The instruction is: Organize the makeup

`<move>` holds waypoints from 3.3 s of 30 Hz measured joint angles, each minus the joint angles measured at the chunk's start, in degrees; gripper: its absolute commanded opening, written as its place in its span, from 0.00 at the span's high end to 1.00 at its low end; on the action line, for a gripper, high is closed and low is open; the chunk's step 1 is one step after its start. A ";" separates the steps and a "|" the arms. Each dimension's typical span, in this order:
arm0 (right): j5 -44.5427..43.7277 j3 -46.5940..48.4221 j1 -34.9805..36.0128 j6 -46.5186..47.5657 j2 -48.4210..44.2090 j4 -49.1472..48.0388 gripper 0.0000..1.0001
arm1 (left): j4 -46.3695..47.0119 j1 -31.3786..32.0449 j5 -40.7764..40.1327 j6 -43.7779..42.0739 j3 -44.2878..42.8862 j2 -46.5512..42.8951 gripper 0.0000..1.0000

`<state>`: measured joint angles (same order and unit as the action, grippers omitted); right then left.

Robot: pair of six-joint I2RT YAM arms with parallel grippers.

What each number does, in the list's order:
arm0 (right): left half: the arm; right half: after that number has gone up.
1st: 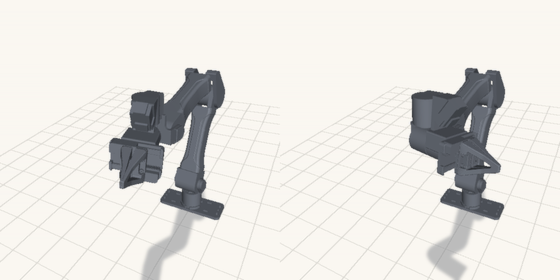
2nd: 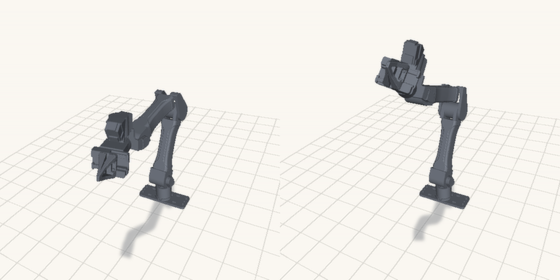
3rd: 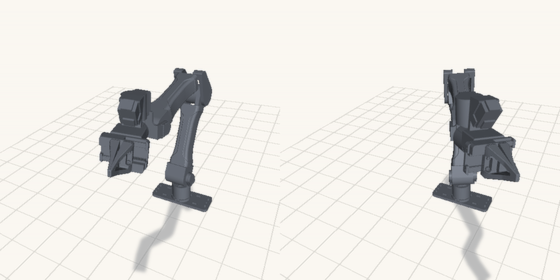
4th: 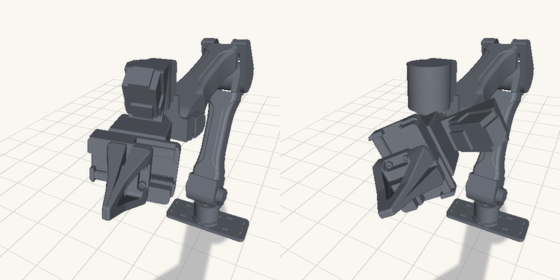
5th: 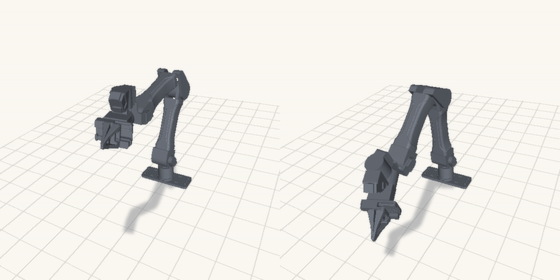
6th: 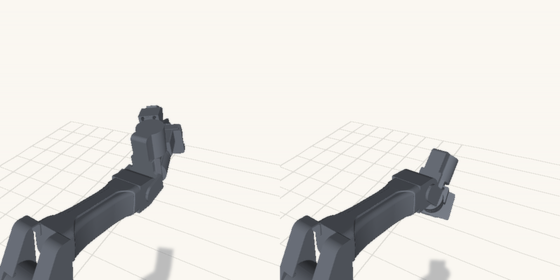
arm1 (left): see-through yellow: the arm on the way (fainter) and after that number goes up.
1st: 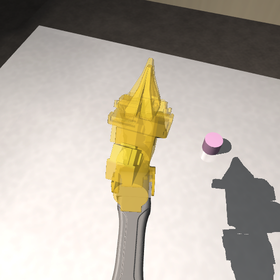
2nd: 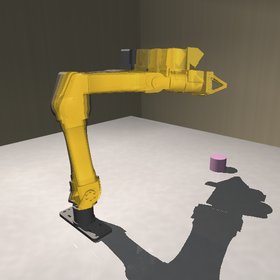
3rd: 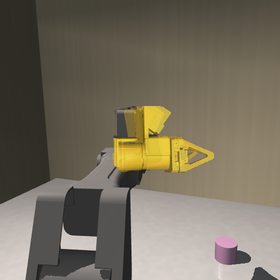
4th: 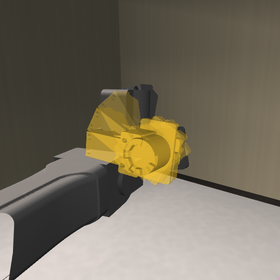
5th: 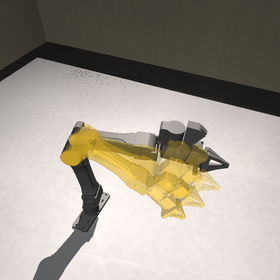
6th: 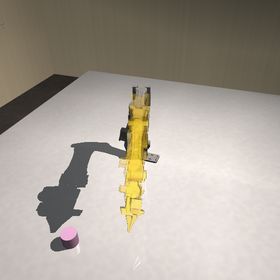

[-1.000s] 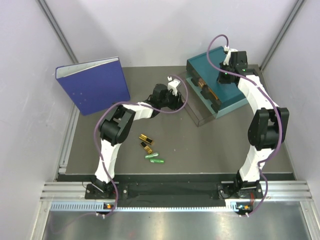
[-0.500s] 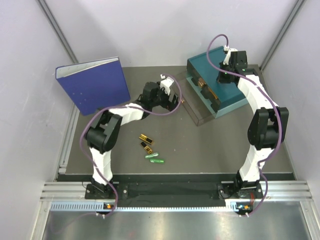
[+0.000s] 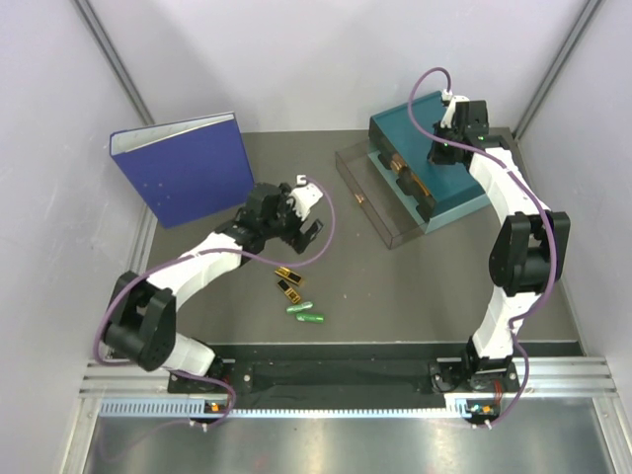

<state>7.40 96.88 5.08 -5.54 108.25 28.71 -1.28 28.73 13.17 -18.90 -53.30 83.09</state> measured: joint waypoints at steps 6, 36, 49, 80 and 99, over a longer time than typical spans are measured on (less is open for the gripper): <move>0.44 0.00 0.00 -0.02 0.11 -0.20 1.00 | -14.34 -0.17 -0.17 -8.81 0.09 -2.40 0.01; 1.77 -1.27 0.00 -0.24 -0.24 -2.14 0.99 | -41.05 -0.17 7.56 -26.69 -13.16 19.10 0.22; 1.75 -1.62 0.00 -0.24 -0.42 -2.51 0.99 | -47.41 -0.31 9.25 -29.11 -26.56 29.09 1.00; 1.81 -1.07 0.00 -0.24 -0.09 -1.99 0.99 | -17.94 9.44 29.44 -12.98 -63.87 43.91 0.97; 2.21 -1.09 0.00 -0.24 -0.04 -2.12 0.99 | -14.60 12.00 28.30 -11.78 -62.29 47.95 0.28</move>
<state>9.61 95.79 5.08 -5.78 108.20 26.59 -15.88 40.73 41.47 -30.68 -115.59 131.04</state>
